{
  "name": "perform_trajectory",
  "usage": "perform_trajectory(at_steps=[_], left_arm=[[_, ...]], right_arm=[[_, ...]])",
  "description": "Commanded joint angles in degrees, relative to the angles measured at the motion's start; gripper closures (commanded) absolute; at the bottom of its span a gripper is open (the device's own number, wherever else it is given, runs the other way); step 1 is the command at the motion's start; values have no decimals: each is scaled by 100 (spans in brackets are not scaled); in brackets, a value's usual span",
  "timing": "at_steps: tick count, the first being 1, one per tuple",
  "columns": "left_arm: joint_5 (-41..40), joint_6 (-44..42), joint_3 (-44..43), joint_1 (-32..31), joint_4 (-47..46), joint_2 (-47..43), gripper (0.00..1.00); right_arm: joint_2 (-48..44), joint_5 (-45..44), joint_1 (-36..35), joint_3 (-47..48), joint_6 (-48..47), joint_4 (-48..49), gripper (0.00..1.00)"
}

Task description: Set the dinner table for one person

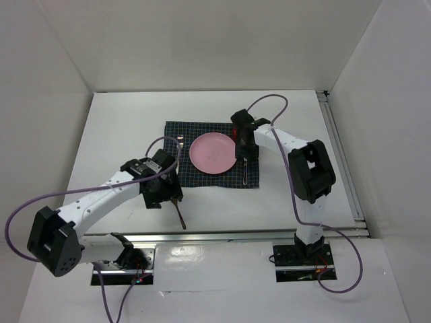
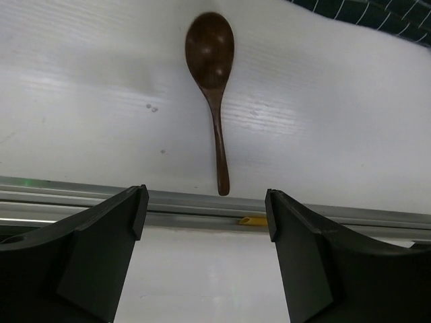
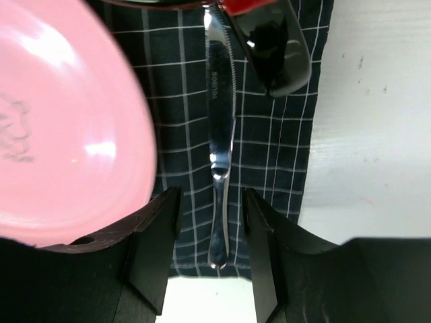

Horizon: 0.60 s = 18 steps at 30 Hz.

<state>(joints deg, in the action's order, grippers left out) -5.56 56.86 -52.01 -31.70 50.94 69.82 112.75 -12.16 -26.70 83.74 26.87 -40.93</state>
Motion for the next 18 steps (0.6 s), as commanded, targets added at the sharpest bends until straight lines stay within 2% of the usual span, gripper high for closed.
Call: perform_trajectory(at_steps=[1,11,18], left_arm=[[-94,501,86,-370,-189,338,12],[-41,501,393,-609,-575,839,17],[-33,712,648,-714,-1191,1200,27]], right_arm=[[-823,117,33,55,2,121,49],[-2141,170,33,-560,221,-204,49],[-2372,65,33,-614,222,-381,49]])
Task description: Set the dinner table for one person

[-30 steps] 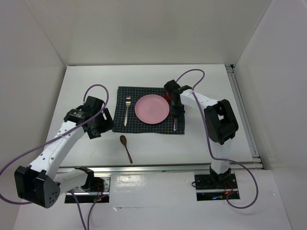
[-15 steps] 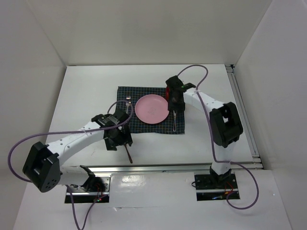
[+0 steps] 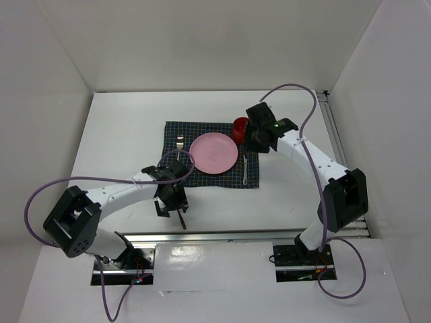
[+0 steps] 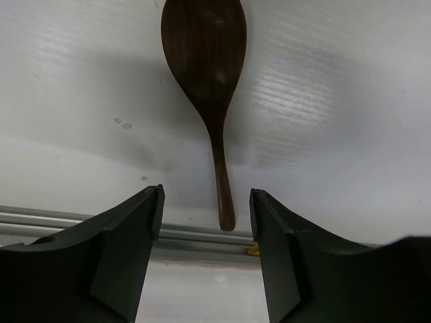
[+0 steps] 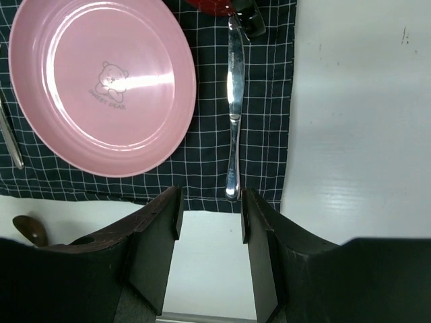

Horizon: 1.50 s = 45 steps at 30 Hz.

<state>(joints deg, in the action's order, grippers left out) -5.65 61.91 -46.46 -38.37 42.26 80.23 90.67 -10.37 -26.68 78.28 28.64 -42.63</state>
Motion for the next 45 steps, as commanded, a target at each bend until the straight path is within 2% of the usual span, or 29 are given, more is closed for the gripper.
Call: perform_trajectory(at_steps=[1,3,5,6,7,10,14,15,16,19,20,27,32,36,45], left_arm=[[-120,294,93,-48,-324,308,30],[-225,435,93,-48,-437,458,33],[-279,436,93,-48,-560,668,41],[-279,497,93,-48,-561,748,49],[-279,497,23,-48,-561,801,65],[-638,497,-442,-117,123,785,100],[-1227,-336,-1522,-618,800,582,100],[-1228,-729,-1803,-750,906,669,100],[-1167,-855,-2423,-751,1029,905,100],[-755,-1408,-3349,-935,1206,1363,100],[-675,-1471,-3944,-1022,1206,1538,100],[54,-1726,-6259,-1076,1241,3454,100],[108,-1726,-7857,-1076,1372,4825,100],[108,-1673,-8555,-1024,1487,5494,100],[117,-1331,-8424,-856,1074,5969,100]], right_arm=[[-216,-114,31,-120,45,-210,49],[-217,-114,31,-120,45,-210,49],[-278,-114,31,-182,45,-210,49],[-348,-114,31,-182,45,-263,49],[-349,-114,31,-234,45,-263,49],[-472,-167,31,-234,45,-403,51],[-796,-229,224,-400,45,-526,52],[-953,-229,285,-462,-7,-527,52],[-1051,-229,425,-567,-8,-527,52],[-1506,-229,637,-665,123,-527,52],[-1639,-229,742,-726,176,-527,52],[-2668,-561,988,-902,686,-719,52],[-3099,-562,1042,-902,686,-816,52],[-3152,-615,1042,-850,748,-958,52],[-3267,-773,1042,-850,748,-1247,52]])
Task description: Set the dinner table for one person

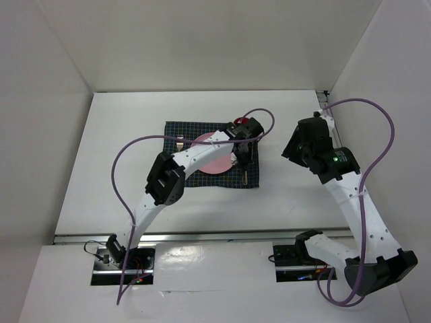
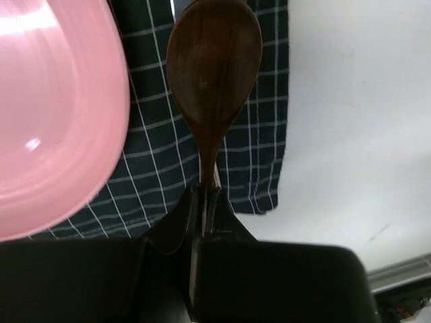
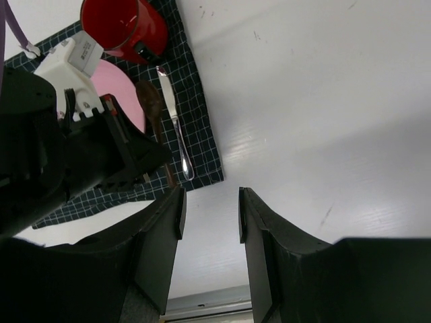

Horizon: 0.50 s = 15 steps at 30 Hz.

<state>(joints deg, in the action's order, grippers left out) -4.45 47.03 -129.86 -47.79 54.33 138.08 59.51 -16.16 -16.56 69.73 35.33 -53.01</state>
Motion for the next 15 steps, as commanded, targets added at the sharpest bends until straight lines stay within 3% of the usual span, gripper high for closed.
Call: perform_trajectory(at_steps=[1,13,15], left_arm=[[-3,158,-83,86,-133,236,100],[-21,281,49,191,-273,474,100],[-21,281,49,191,-273,474,94]], right_arm=[[-150,-194,30,5,131,-209,52],[-203,-194,30,-118,132,-271,50],[-203,-194,30,-118,132,-271,50]])
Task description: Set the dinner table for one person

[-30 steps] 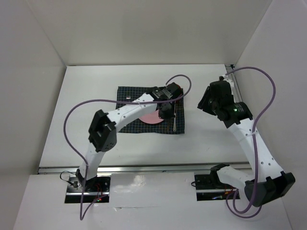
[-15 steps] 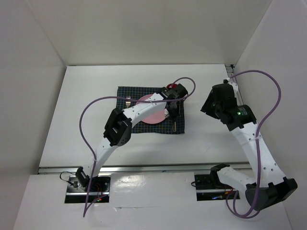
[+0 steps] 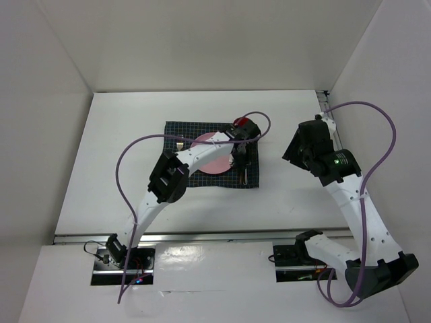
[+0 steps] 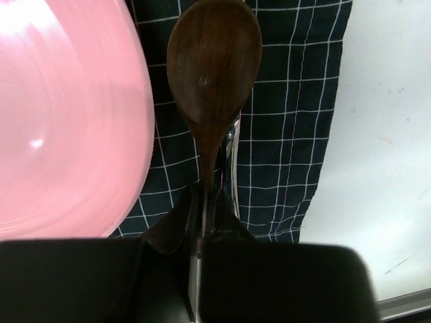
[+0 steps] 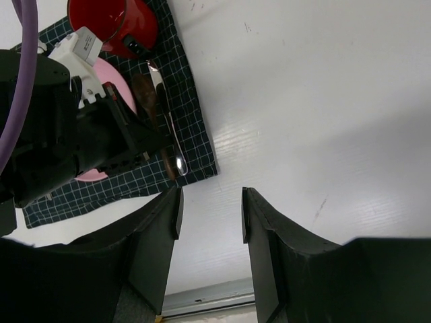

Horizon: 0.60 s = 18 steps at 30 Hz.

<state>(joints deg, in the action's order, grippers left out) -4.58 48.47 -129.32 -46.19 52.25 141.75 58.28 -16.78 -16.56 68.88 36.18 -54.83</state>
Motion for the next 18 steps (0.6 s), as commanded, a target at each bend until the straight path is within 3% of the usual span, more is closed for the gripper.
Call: perform_trajectory(at_steps=[1,3,8,18], left_arm=[[-8,137,46,32,-118,107,89],[54,137,134,32,-171,37,75],[106,137,459,32,-444,-209,59],[-368,-48,337,-197,-224,-876,55]], right_arm=[[-80,-133,30,-33,47,-89,48],[-80,-133,30,29,47,-142,48],[-80,-80,30,82,47,-142,48],[-133,-28,30,292,152,-370,45]])
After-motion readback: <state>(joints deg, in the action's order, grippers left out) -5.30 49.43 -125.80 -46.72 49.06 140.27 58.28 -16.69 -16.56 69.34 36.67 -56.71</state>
